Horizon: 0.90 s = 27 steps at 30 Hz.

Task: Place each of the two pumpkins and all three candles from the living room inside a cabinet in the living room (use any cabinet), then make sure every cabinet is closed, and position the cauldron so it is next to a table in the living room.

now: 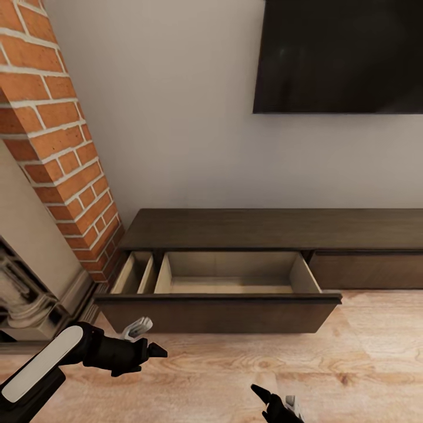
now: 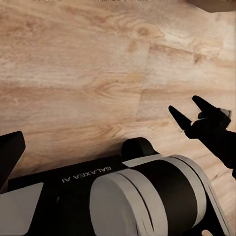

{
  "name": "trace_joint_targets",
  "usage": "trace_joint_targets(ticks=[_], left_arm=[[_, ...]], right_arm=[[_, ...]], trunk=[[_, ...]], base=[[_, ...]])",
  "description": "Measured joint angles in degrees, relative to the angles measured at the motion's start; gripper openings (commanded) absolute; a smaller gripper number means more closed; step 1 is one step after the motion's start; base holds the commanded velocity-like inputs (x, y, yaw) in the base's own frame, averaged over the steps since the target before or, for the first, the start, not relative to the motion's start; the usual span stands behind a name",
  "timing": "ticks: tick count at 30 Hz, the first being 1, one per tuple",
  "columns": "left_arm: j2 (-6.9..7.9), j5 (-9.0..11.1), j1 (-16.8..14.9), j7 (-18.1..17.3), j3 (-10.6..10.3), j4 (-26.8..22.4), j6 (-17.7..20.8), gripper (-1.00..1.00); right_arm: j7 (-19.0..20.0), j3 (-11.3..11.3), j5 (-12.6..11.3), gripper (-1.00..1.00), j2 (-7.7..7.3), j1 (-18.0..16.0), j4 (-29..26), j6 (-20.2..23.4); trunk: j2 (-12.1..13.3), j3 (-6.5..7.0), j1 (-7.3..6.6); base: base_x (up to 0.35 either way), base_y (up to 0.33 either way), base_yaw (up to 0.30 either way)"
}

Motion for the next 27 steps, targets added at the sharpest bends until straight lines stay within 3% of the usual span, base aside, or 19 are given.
trace_joint_targets(ticks=[6,27], left_arm=[[0.00,0.0,0.0,-0.1,0.0,0.0,0.0,1.00],[-0.03,0.1,0.0,-0.1,0.0,0.3,0.0,1.00]], right_arm=[[1.2,0.0,-0.1,1.00,-0.01,0.0,0.0,-2.2],[1.4,-0.2,-0.2,1.00,-0.02,0.0,0.0,-2.7]], trunk=[[2.4,1.08,-1.32],[10.8,4.85,-5.93]], base=[[0.000,0.000,0.000],[0.000,0.000,-0.023]])
